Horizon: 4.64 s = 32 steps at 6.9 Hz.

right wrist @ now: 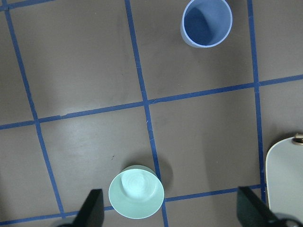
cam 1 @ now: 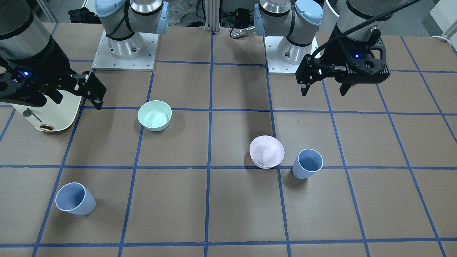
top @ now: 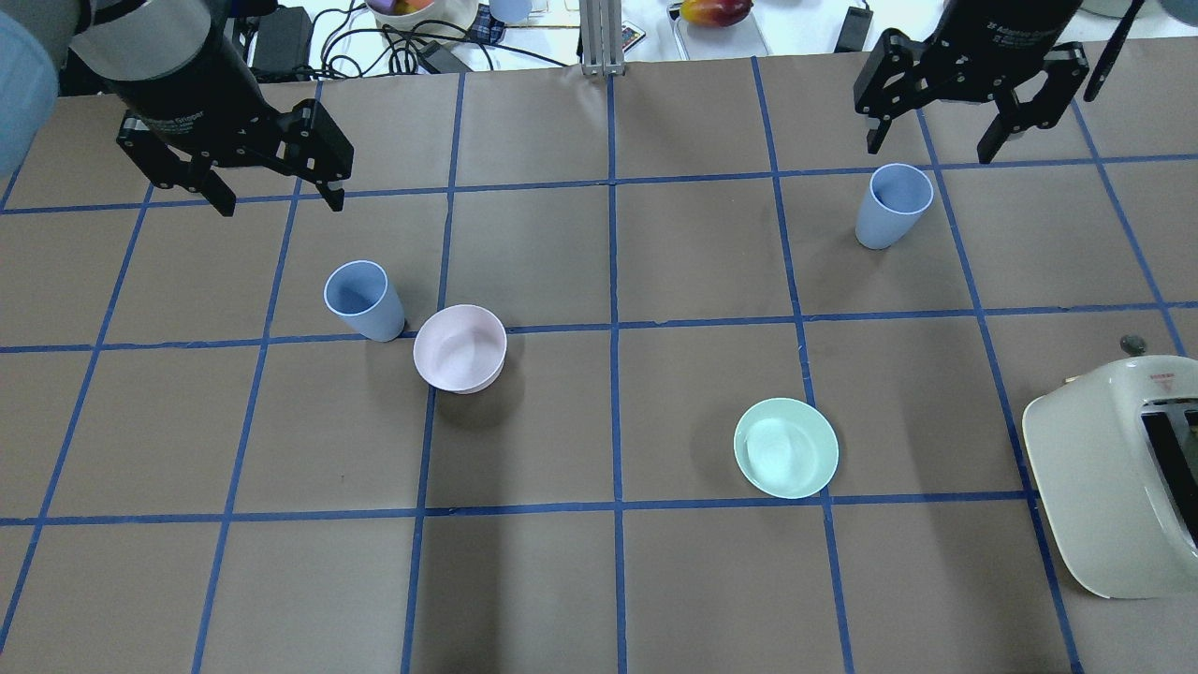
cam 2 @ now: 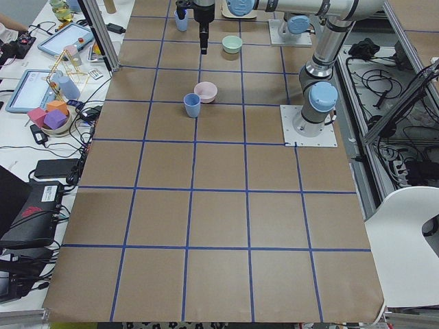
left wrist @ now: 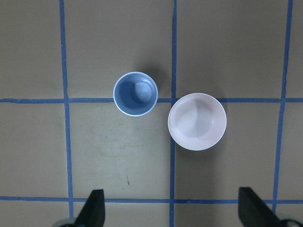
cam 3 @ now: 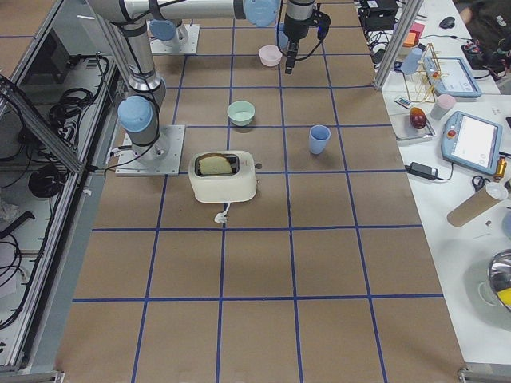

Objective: Stack blue cups with both arms

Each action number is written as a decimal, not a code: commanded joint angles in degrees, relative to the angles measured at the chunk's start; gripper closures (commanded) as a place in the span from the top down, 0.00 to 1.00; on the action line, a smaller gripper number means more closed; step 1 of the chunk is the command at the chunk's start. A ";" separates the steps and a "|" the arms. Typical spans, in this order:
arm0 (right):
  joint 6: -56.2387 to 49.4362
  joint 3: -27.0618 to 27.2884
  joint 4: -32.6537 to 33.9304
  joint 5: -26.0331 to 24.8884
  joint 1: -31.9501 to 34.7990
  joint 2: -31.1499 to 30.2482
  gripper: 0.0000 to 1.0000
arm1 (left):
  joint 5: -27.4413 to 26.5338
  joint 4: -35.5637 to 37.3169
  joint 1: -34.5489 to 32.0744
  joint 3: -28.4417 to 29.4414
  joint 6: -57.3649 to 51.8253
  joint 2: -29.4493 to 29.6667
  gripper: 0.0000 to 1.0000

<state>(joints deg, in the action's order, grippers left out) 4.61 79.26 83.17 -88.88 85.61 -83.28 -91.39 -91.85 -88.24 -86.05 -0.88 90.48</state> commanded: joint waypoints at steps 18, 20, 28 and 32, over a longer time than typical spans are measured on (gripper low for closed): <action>-9.17 -0.68 17.00 -0.42 -6.84 14.70 1.00 | -0.19 29.44 0.70 -14.06 -8.44 19.99 0.53; -13.56 -0.51 26.67 -1.21 -7.03 20.77 1.00 | -2.11 29.44 0.70 -13.97 -9.05 20.61 0.00; -17.09 0.28 26.17 -1.03 -10.11 27.03 0.84 | 3.92 15.29 -19.66 3.53 21.73 22.19 0.00; -17.01 1.08 23.02 -1.21 -10.11 26.95 0.00 | 8.77 22.66 -27.33 -7.37 28.48 23.16 0.00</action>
<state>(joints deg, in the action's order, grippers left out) -12.43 80.44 107.88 -90.03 75.50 -56.16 -84.16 -72.21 -114.48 -90.87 27.44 113.34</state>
